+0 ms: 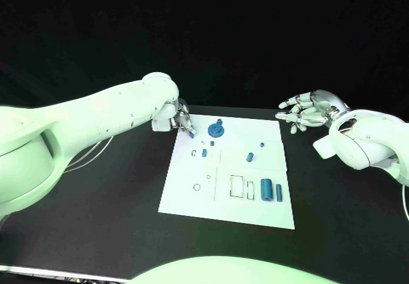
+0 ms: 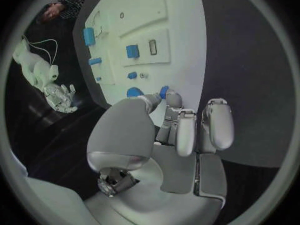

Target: Assemble the parts on the task board

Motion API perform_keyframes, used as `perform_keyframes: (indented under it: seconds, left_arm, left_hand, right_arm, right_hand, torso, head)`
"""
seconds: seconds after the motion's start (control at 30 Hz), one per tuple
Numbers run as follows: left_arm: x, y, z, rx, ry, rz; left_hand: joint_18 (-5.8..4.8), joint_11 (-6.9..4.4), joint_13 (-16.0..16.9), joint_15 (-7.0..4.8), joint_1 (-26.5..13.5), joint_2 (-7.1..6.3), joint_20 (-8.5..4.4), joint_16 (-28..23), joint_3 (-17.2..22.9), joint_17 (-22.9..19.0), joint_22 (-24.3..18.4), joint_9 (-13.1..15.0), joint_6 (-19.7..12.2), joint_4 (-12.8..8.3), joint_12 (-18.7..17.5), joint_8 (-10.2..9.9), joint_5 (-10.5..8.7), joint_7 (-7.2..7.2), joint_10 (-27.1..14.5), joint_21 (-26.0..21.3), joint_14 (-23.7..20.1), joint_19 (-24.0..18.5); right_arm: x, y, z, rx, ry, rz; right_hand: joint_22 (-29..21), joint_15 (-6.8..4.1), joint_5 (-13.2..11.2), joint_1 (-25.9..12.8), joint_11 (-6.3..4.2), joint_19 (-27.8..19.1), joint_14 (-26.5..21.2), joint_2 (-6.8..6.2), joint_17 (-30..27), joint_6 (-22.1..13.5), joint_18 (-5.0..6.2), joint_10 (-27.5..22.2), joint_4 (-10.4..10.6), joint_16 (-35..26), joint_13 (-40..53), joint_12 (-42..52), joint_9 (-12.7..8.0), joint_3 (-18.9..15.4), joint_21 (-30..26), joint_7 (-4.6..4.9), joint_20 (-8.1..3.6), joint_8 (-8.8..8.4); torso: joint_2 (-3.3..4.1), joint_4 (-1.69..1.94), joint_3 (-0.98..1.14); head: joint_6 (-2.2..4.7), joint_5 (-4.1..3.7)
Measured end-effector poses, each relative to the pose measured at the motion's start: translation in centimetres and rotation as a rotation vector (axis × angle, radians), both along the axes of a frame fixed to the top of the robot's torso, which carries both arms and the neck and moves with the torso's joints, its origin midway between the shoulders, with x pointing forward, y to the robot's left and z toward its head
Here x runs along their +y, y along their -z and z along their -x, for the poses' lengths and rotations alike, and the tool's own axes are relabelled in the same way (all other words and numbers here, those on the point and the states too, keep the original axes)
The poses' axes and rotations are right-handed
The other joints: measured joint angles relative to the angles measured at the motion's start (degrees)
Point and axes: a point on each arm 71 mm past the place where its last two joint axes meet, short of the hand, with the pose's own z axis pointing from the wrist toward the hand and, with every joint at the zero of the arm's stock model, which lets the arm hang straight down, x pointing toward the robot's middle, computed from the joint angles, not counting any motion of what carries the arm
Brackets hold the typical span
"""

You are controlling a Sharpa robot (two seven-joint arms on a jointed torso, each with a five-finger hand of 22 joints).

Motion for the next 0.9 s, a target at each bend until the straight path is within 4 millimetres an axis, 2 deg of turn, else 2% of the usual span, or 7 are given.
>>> perform_keyframes:
  seconds: [0.13,0.2,0.23,0.3,0.4,0.77,0.9]
  left_arm:
    - [0.1,0.1,0.0,0.001,0.000,0.001]
    - [0.1,0.1,0.0,0.001,-0.001,0.003]
    - [0.2,0.1,0.0,0.000,-0.001,0.004]
    - [0.3,0.1,0.1,-0.002,-0.003,0.007]
    - [0.5,0.1,0.1,-0.005,-0.004,0.014]
    - [0.9,-0.1,1.3,-0.010,0.012,0.062]
    - [0.9,-0.3,2.1,-0.015,0.025,0.091]
  left_hand:
    - [0.00,-0.05,-0.11,-0.09,1.34,-1.10,-0.12,0.13,2.40,0.00,0.41,0.07,-0.21,2.39,-0.23,1.54,0.04,0.02,0.88,0.03,-0.09,0.12]
    - [0.00,-0.07,0.03,-0.09,0.64,-1.92,-0.11,0.13,3.42,0.00,0.65,2.39,-0.32,3.24,-0.22,2.17,0.05,0.13,1.35,0.27,-0.09,0.11]
    - [0.00,-0.07,0.21,-0.09,0.11,-2.45,-0.25,0.13,5.56,0.01,0.81,2.48,-0.32,1.76,-0.22,2.17,0.05,0.13,1.36,0.29,-0.10,0.25]
    - [0.00,-0.10,0.67,-0.09,-0.65,-3.20,-0.30,0.13,6.03,0.04,1.16,2.66,-0.32,2.20,-0.04,2.62,0.05,0.13,2.12,0.55,-0.09,0.30]
    - [0.00,-0.20,1.06,-0.09,-1.19,-3.75,-0.47,0.35,7.31,0.05,1.36,3.35,-0.31,1.47,0.18,2.66,0.05,0.12,2.45,0.61,-0.10,0.53]
    - [0.00,-0.39,2.08,-0.09,-2.52,-4.54,-0.38,0.62,9.33,0.04,2.36,3.93,0.07,0.45,0.96,3.13,0.03,-0.22,3.68,0.99,-0.10,1.23]
    - [-0.01,-0.47,2.35,-0.30,-2.94,-4.97,-0.49,0.84,9.66,0.04,2.85,4.13,0.35,0.77,1.01,3.15,0.03,-0.50,3.98,1.27,0.12,1.34]
  right_arm:
    - [0.0,0.0,0.0,0.001,-0.001,0.000]
    - [0.0,0.0,0.0,0.001,-0.001,0.000]
    - [0.0,0.0,0.0,0.001,-0.001,0.000]
    - [0.0,0.0,0.0,0.002,-0.001,0.000]
    - [0.0,0.0,0.0,0.003,-0.002,0.001]
    - [-0.1,0.1,0.0,0.009,-0.002,0.002]
    - [-0.2,0.2,0.0,0.010,0.001,0.003]
  right_hand:
    - [0.00,0.00,0.00,0.00,0.00,0.00,0.00,0.00,0.00,0.00,0.00,0.00,0.00,0.00,0.00,0.00,0.00,0.00,0.00,0.00,0.00,0.00]
    - [0.00,0.00,0.00,0.00,0.01,0.00,0.00,0.00,0.00,0.00,0.00,0.00,0.00,0.00,0.00,0.00,0.00,0.00,0.00,0.00,0.00,0.23]
    - [0.00,0.00,0.00,0.00,0.01,0.00,0.00,0.00,0.00,0.00,0.00,0.01,0.00,0.00,0.00,0.00,0.00,0.00,0.00,0.00,0.00,0.23]
    - [0.00,0.00,0.00,0.00,0.01,0.00,0.00,0.00,0.00,0.00,0.01,0.01,0.00,0.00,0.00,0.00,0.00,0.00,0.00,0.00,0.00,0.23]
    - [-0.03,0.00,0.00,0.00,0.01,0.00,0.00,0.00,0.00,0.00,0.00,0.01,0.00,0.00,-0.03,0.00,0.00,0.00,0.00,0.00,0.00,0.23]
    - [-0.12,0.00,0.00,0.00,0.07,0.00,0.00,0.00,-0.02,-0.01,0.00,0.07,0.16,-0.35,-0.12,0.00,0.00,-0.16,-0.22,-0.01,0.00,0.23]
    - [-0.12,0.00,0.00,0.00,0.07,0.00,0.00,0.00,-0.07,-0.01,0.00,0.07,0.16,-0.35,-0.12,0.00,0.00,-0.16,-0.22,-0.01,0.00,0.23]
  torso:
    - [-0.02,0.02,0.00]
    - [-0.04,0.01,0.00]
    - [-0.04,0.01,0.00]
    - [-0.05,0.01,-0.01]
    - [-0.07,-0.01,0.00]
    - [-0.10,0.03,0.00]
    - [-0.13,0.10,0.01]
  head:
    - [-0.02,0.08]
    - [-0.02,0.20]
    - [0.00,0.24]
    - [0.04,0.34]
    - [0.09,0.46]
    - [0.16,0.30]
    - [0.13,0.18]
